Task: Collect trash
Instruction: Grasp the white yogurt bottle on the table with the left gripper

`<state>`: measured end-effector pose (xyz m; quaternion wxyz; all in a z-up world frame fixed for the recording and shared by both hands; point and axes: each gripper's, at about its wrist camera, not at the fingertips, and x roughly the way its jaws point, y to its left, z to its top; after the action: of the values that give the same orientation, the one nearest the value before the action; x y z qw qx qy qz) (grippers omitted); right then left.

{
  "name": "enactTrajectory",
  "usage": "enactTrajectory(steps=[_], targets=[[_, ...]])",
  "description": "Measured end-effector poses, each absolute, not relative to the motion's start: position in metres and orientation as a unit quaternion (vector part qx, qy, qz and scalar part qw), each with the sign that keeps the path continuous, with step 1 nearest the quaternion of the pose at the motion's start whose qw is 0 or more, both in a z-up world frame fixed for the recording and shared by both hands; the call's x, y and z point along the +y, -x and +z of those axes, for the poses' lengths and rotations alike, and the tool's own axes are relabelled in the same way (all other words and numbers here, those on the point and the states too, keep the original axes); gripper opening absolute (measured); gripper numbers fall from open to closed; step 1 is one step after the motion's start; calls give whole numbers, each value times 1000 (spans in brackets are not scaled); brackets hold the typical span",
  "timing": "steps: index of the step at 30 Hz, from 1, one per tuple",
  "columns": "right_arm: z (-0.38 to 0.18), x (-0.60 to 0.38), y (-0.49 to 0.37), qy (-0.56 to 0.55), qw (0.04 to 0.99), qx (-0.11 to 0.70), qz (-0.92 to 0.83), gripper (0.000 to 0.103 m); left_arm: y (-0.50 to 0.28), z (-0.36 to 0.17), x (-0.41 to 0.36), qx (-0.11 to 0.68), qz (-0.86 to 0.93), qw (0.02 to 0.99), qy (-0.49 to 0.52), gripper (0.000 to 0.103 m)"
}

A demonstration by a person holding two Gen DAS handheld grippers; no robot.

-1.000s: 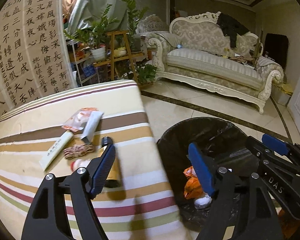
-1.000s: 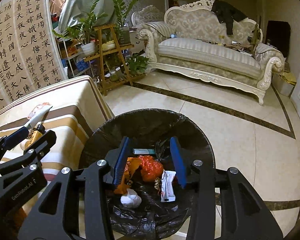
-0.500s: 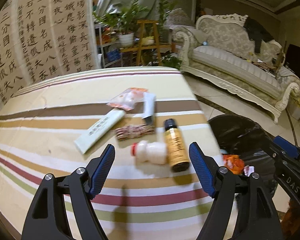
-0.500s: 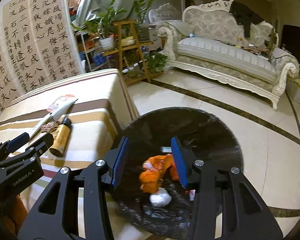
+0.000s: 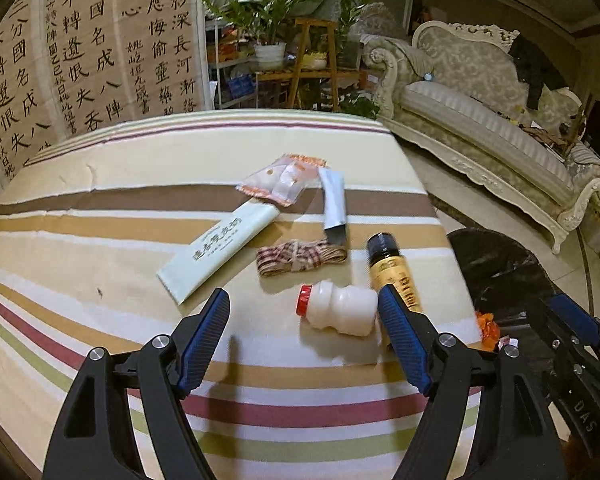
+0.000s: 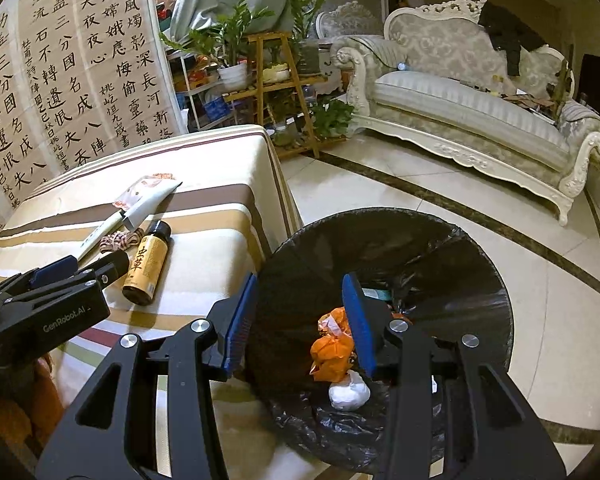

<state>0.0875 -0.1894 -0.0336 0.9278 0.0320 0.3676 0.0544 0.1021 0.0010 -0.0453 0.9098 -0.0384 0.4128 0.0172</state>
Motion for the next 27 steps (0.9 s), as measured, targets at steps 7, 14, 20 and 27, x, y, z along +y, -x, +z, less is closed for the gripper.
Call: enactTrajectory(steps=[7, 14, 20, 27], targets=[[-34, -185, -87, -30, 926, 370, 64, 43, -92, -46, 18, 421, 23, 906, 38, 74], [-34, -180, -85, -28, 926, 370, 70, 43, -83, -43, 27, 429, 20, 901, 59, 74], [-33, -175, -86, -24, 925, 371, 75, 43, -98, -40, 24, 423, 28, 902, 79, 76], [-34, -174, -85, -25, 924, 374, 77, 43, -102, -46, 20, 431, 16, 900, 66, 75]])
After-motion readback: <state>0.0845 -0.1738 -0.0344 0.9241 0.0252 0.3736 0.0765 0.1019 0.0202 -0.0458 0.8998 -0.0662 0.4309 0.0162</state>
